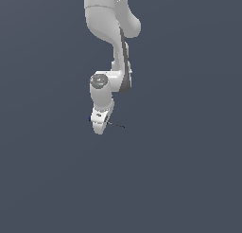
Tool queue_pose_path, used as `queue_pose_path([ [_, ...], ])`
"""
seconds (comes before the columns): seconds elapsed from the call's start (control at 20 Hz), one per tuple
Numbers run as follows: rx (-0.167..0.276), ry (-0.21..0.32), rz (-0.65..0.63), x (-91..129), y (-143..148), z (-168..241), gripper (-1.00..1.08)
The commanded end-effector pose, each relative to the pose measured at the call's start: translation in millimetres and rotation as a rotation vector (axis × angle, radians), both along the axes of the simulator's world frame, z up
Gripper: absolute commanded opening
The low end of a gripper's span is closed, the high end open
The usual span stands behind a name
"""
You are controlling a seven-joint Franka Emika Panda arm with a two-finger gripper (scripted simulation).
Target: Pick up the object and move it to a goal position.
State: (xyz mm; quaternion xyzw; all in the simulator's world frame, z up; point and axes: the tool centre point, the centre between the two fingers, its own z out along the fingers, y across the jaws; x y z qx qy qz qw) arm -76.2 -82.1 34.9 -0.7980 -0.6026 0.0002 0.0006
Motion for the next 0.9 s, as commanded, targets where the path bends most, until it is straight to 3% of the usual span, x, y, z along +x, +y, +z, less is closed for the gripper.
queue_pose_path([
  [0.0,0.0,-0.001,0.0,11,0,11,-1.0],
  [0.85,0.001,-0.001,0.0,114,0,105,-1.0],
])
